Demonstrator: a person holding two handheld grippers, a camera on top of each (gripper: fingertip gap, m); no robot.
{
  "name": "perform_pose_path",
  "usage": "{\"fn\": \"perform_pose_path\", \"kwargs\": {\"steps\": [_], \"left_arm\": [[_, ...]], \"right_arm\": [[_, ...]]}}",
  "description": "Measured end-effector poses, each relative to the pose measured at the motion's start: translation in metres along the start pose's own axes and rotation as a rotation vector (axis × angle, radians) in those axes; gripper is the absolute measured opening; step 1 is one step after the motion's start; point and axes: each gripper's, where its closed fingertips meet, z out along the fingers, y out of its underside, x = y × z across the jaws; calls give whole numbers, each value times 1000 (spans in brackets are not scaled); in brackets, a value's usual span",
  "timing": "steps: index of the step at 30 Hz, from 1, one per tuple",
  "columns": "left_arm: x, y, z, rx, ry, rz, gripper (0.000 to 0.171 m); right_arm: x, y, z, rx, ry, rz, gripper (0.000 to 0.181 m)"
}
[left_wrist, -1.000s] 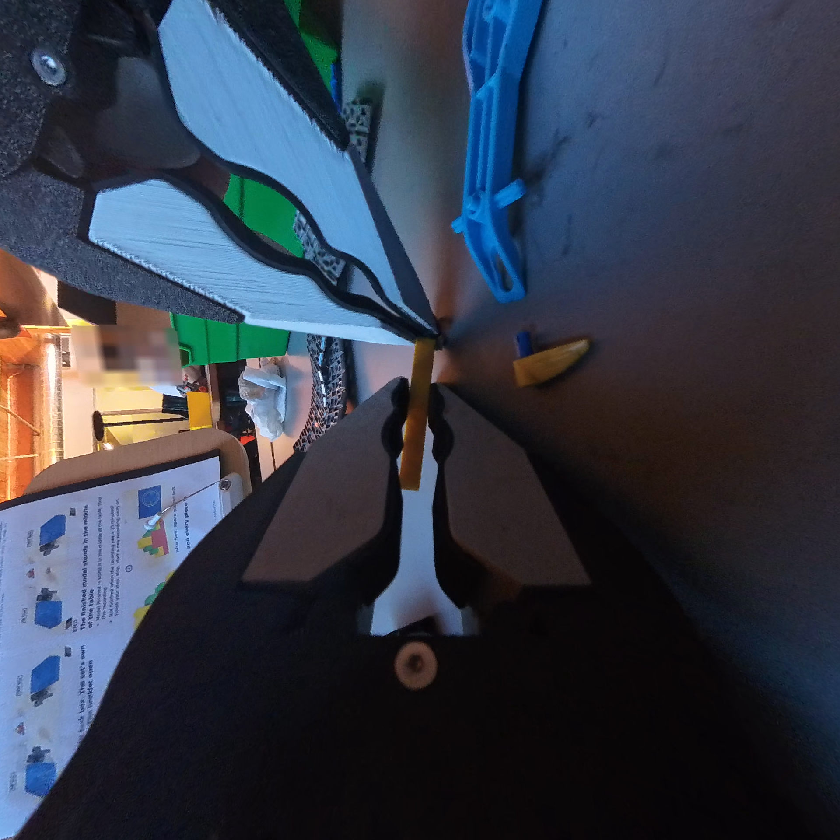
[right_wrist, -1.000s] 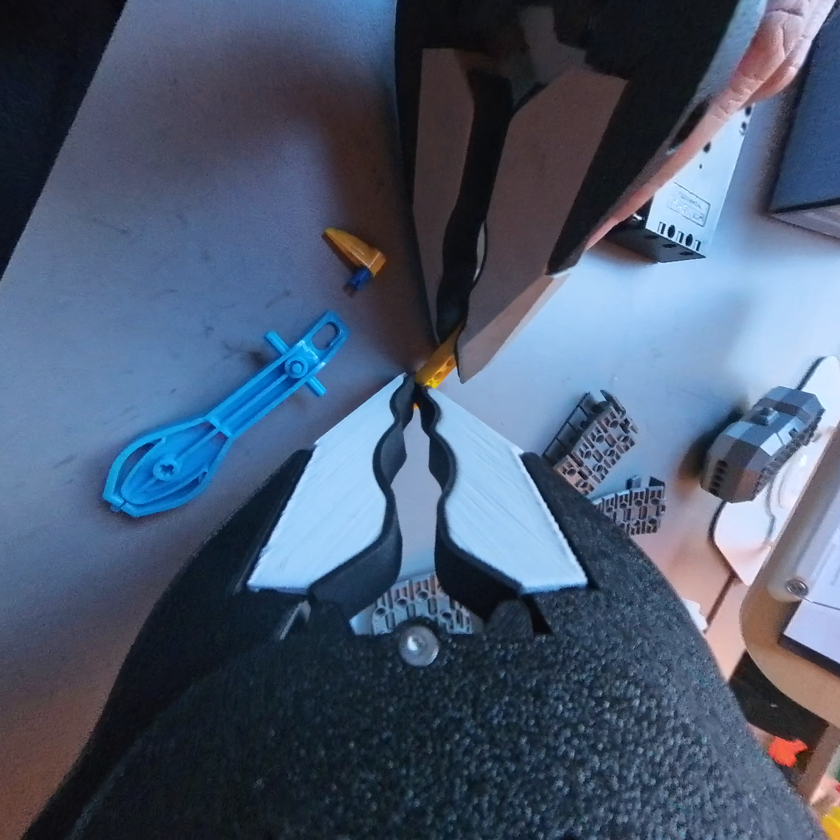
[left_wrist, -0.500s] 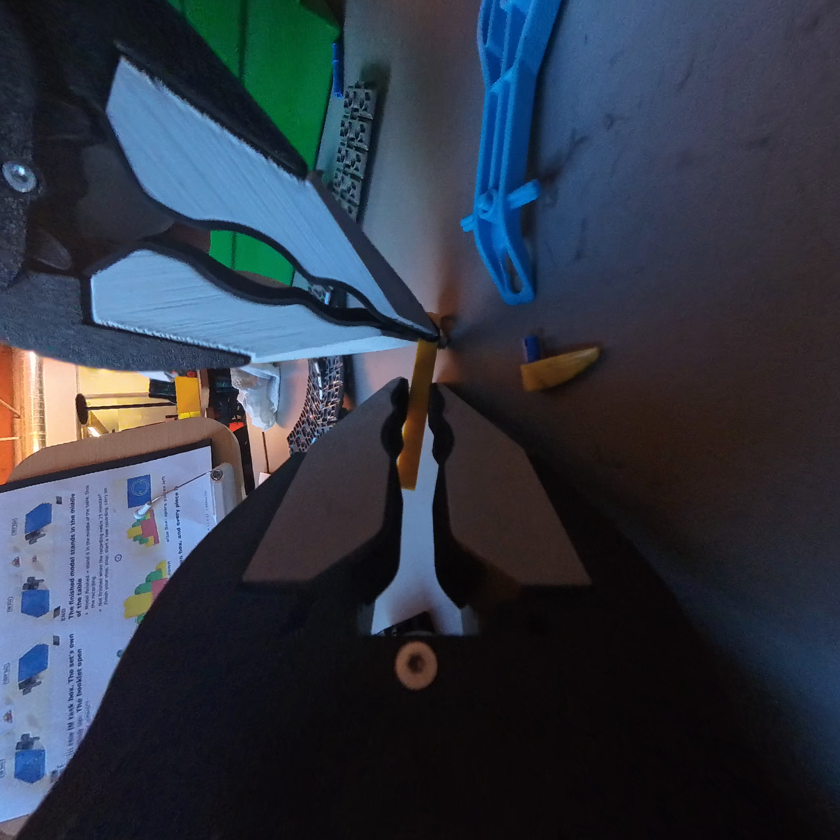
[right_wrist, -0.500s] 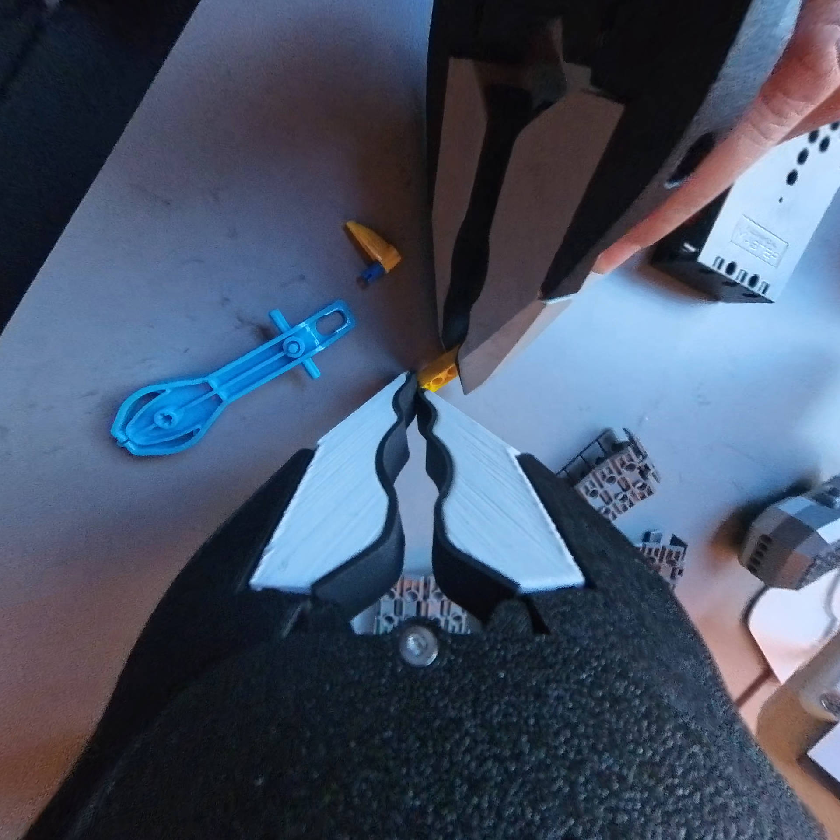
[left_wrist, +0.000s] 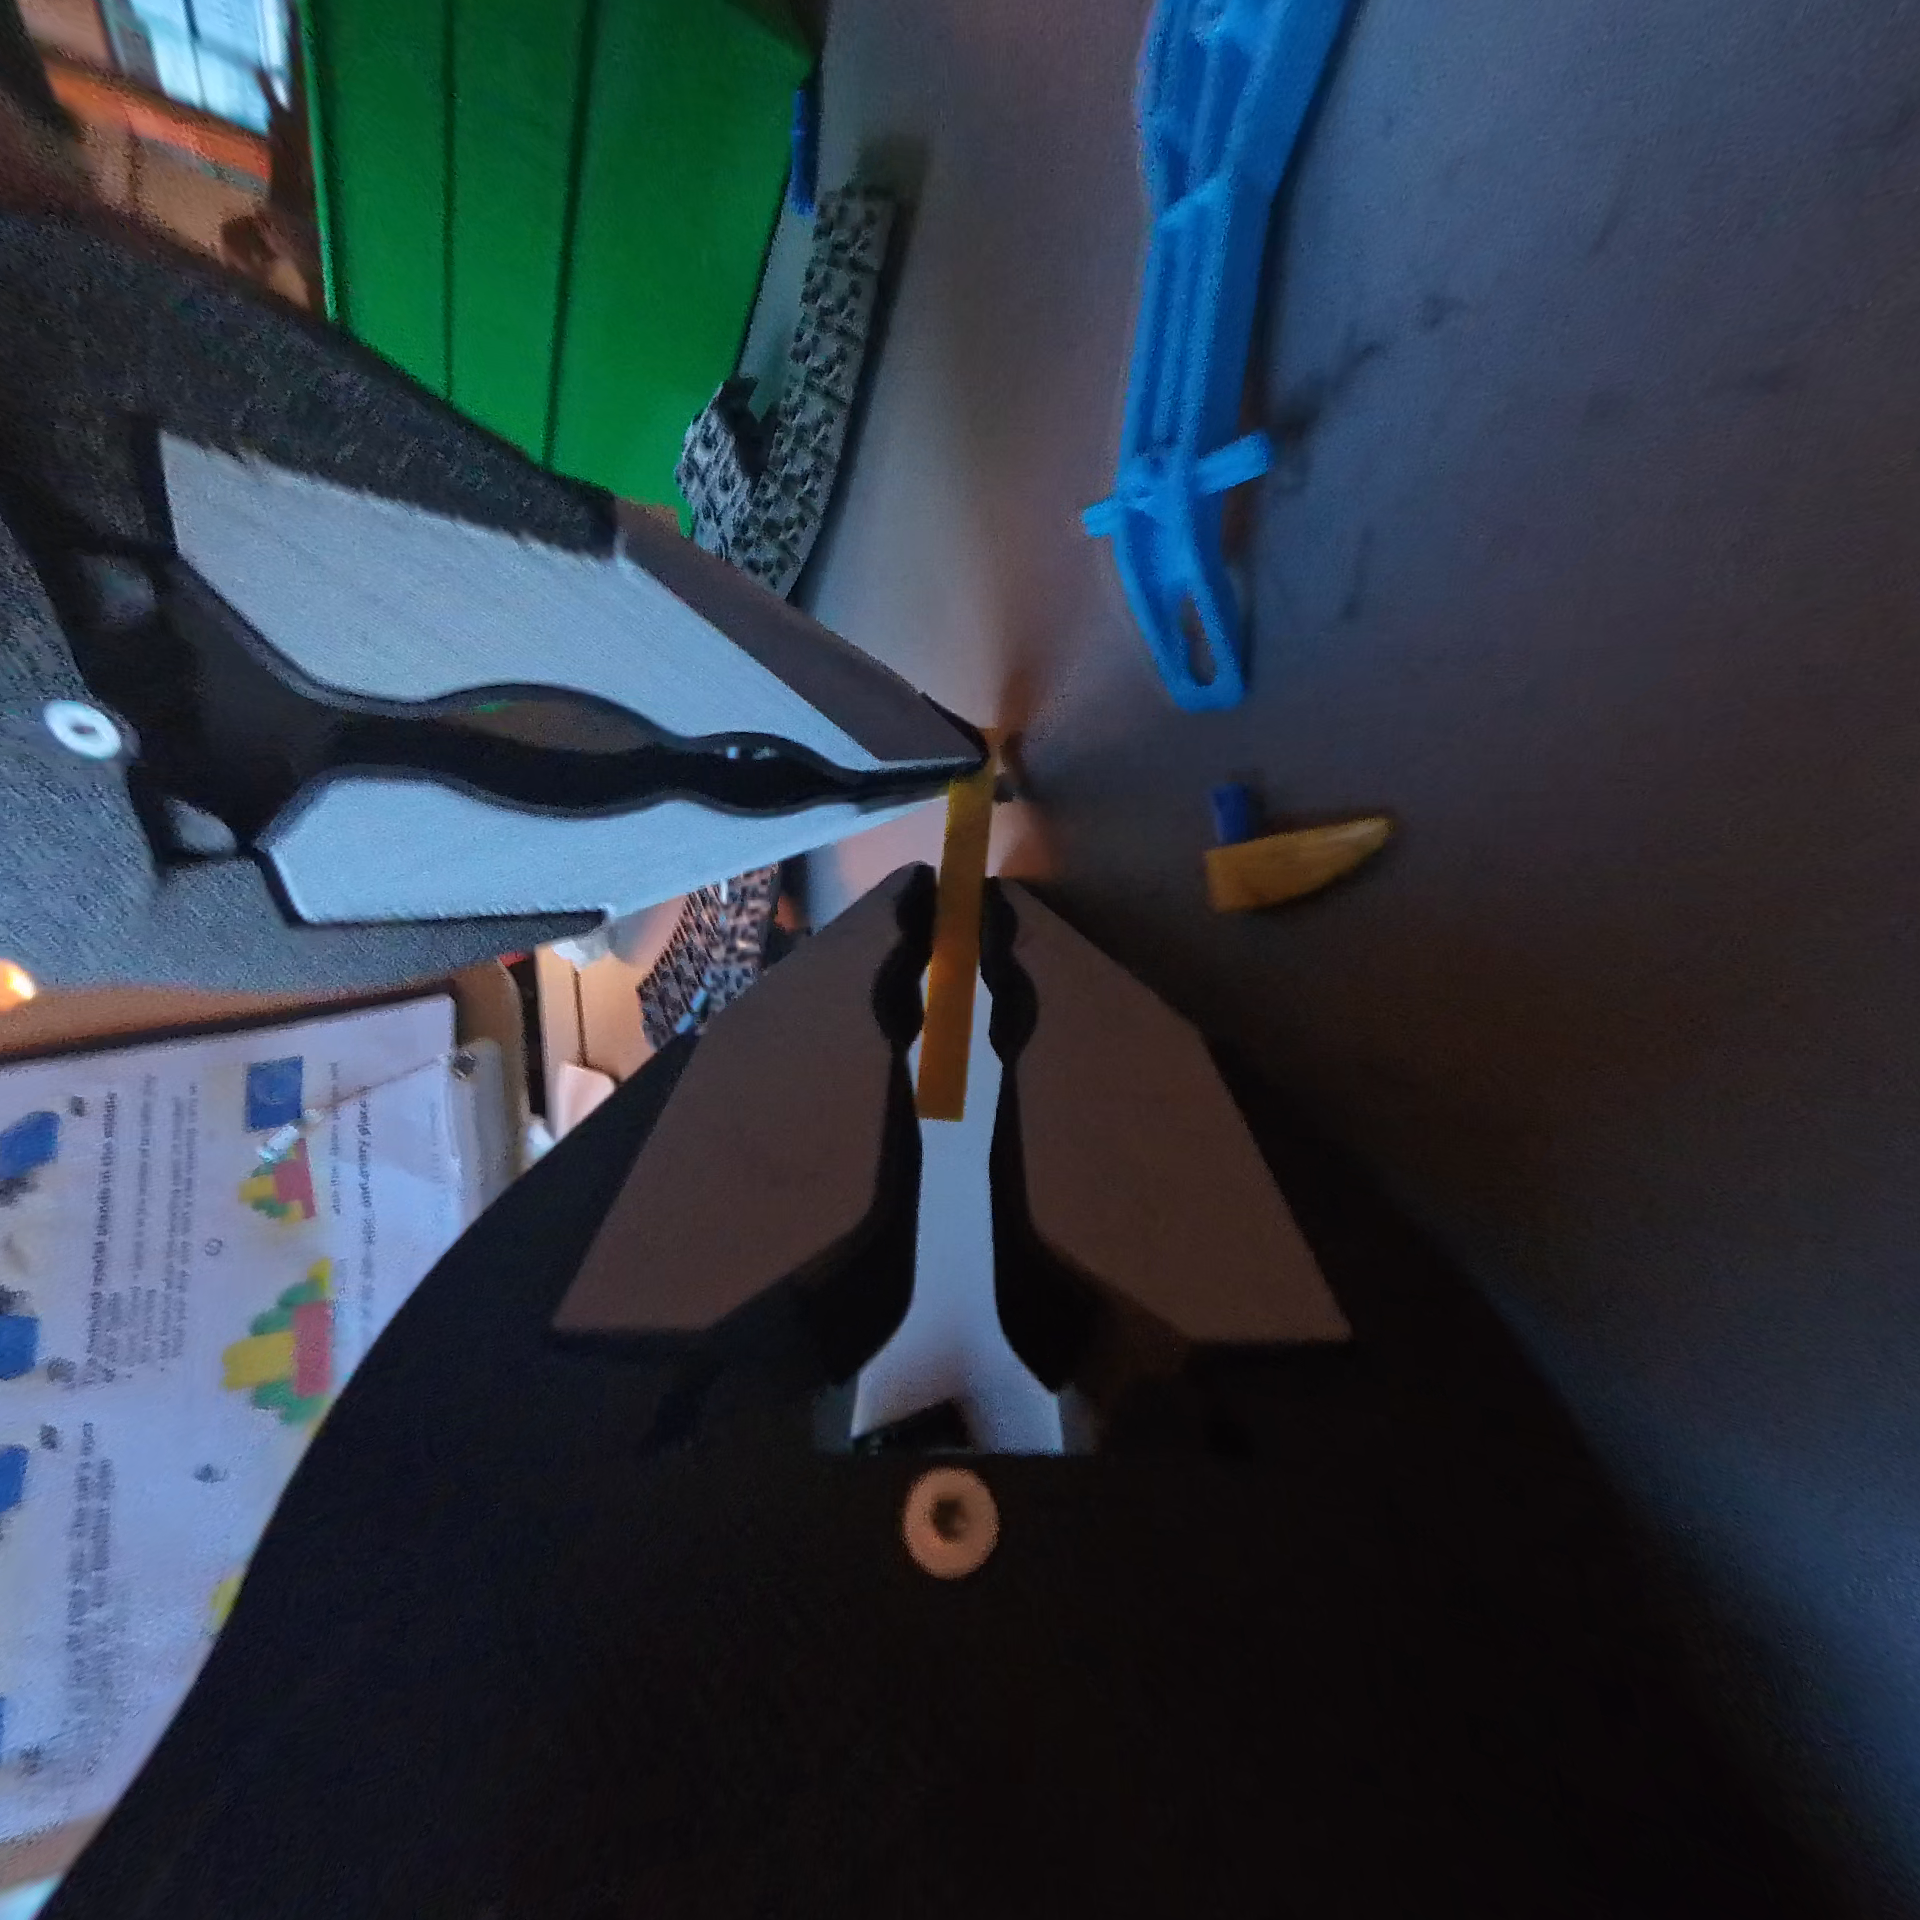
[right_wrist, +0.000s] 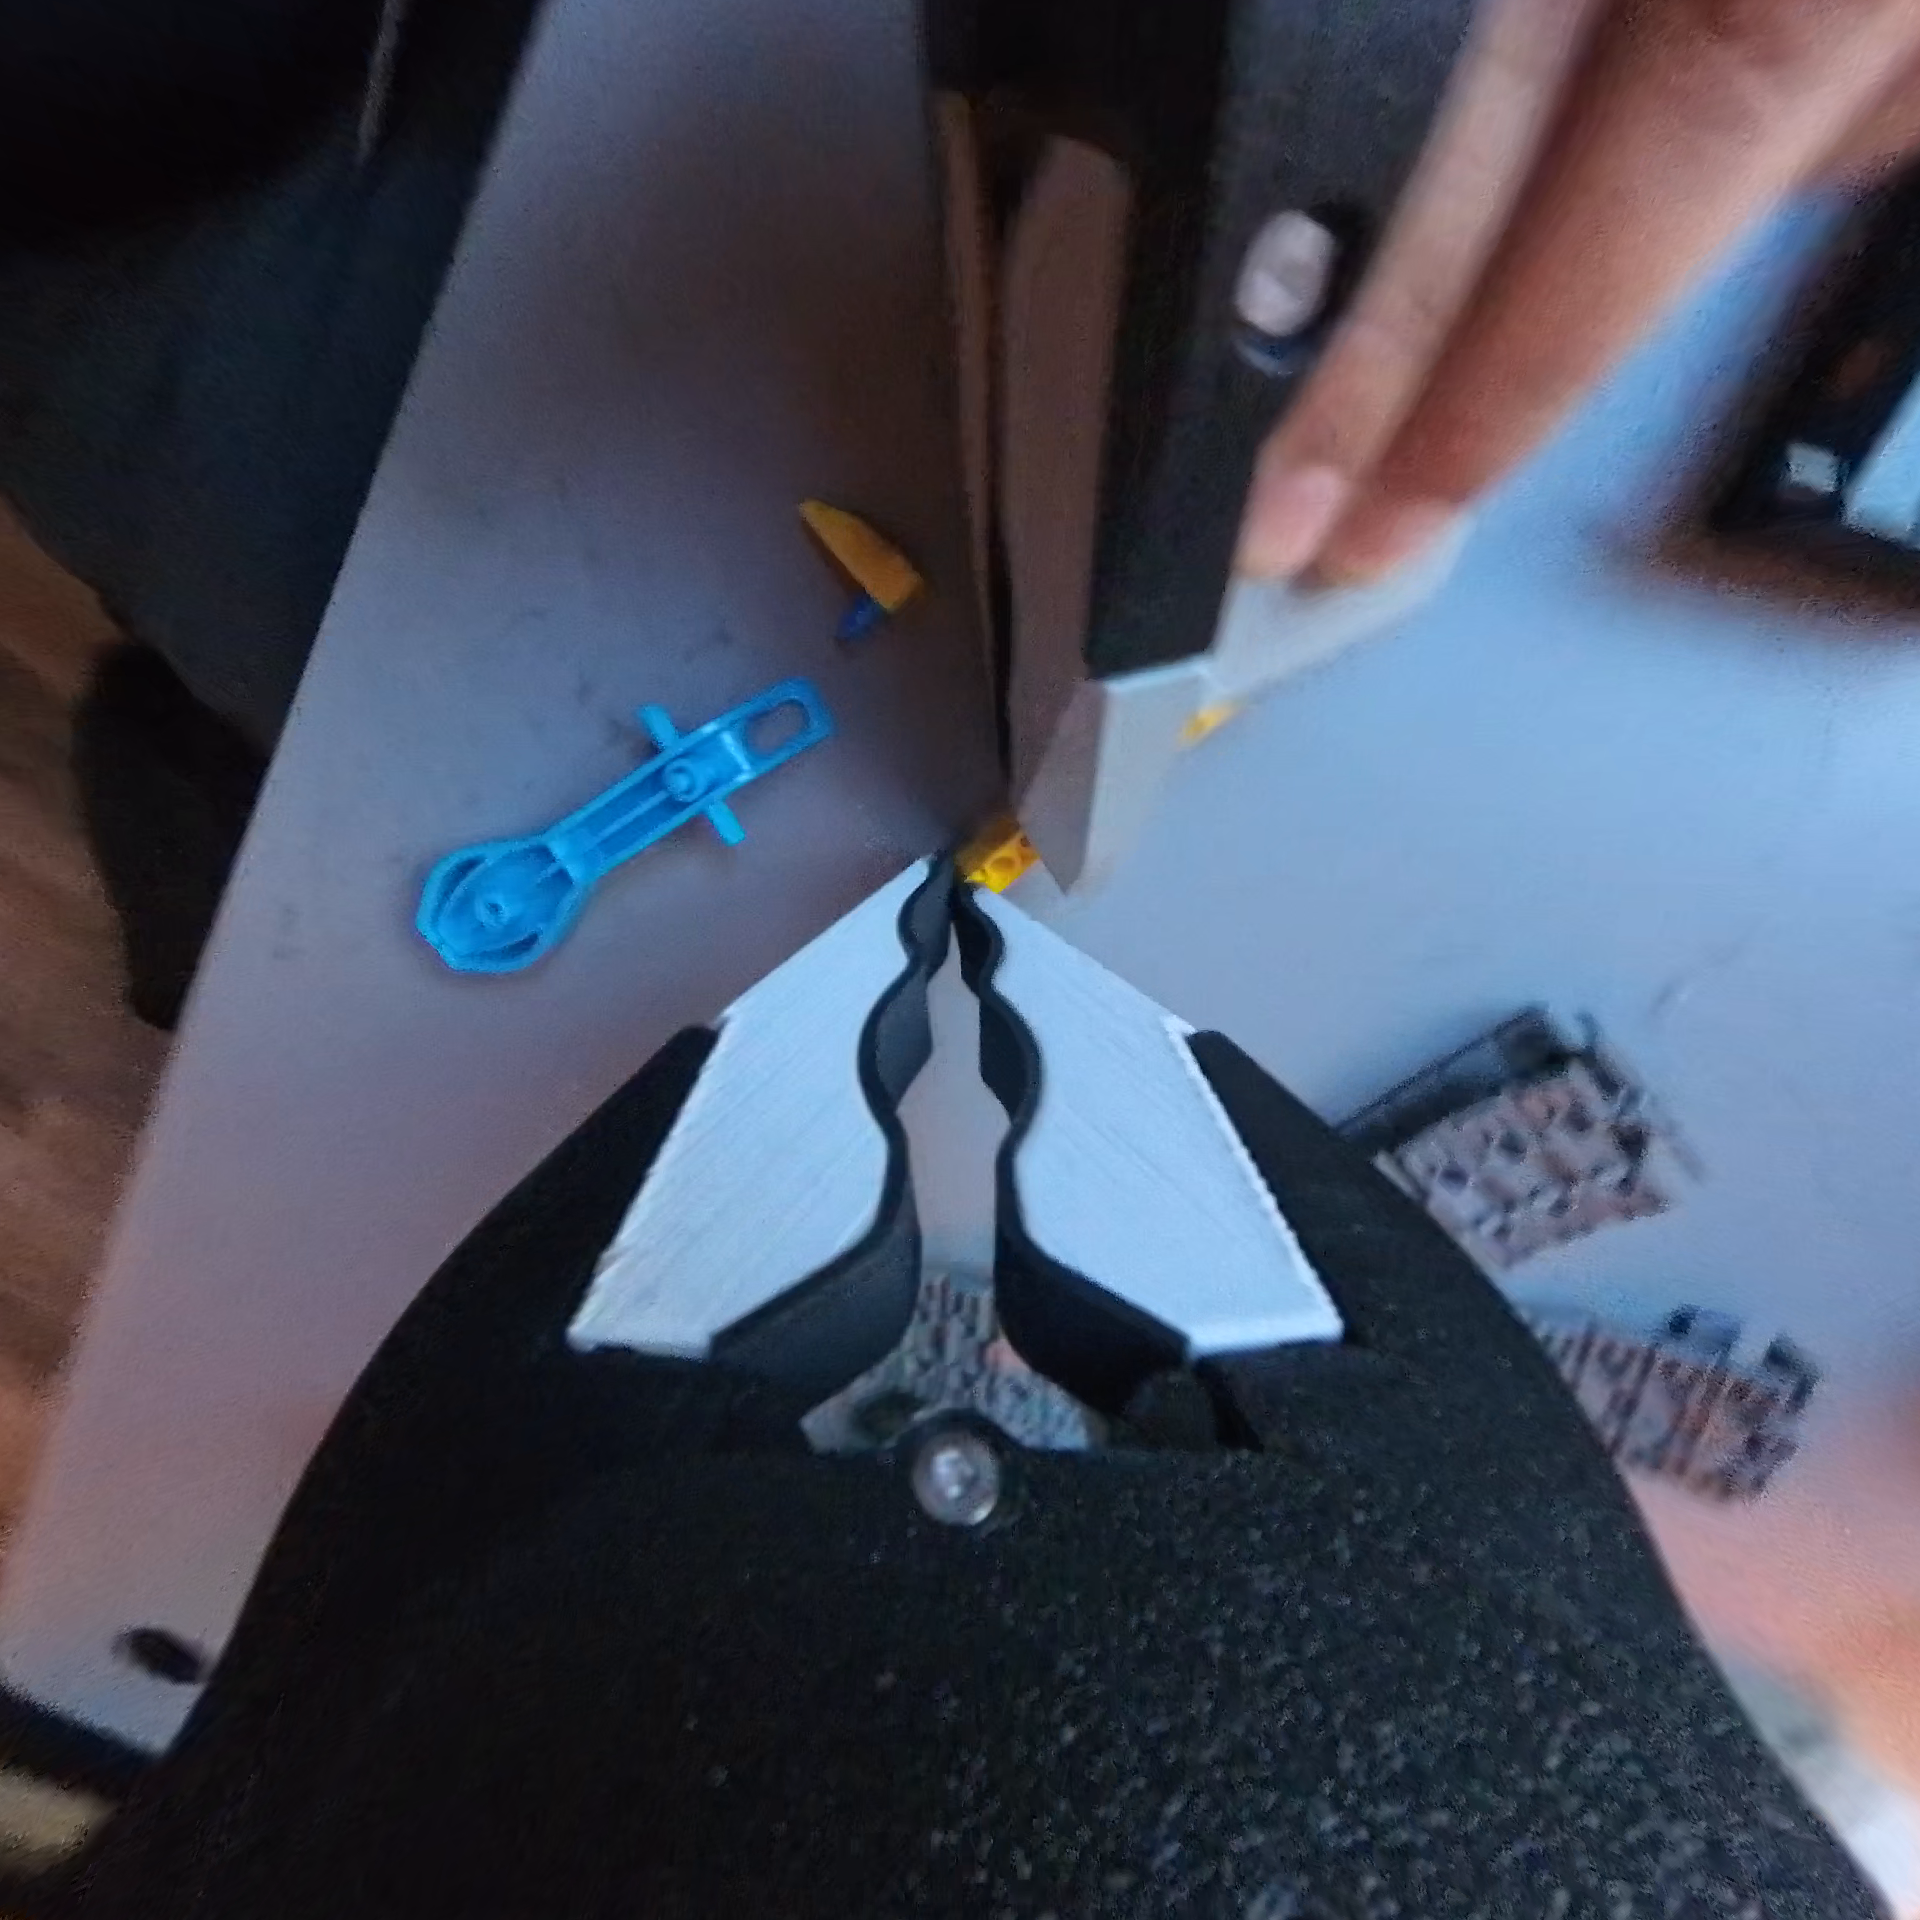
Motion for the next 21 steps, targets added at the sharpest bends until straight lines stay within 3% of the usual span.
{"fn": "perform_pose_path", "kwargs": {"steps": [3, 7, 9, 13, 21], "left_arm": [[-18, 5, -2, 35, -12, -220, 6], [-49, -6, -21, 250, -44, -530, 6], [-59, -12, -30, 351, -26, -661, 6], [-73, -16, -39, 438, -36, -777, 6], [-75, -20, -44, 418, -106, -682, 6]], "right_arm": [[15, 3, -20, 8, 261, 211, 0], [13, 1, -79, 440, 689, 660, 3], [1, 9, -93, 659, 797, 881, 8], [-10, -14, -85, 1073, 683, 1085, 17], [11, -24, -99, 1443, 558, 1197, 15]]}}
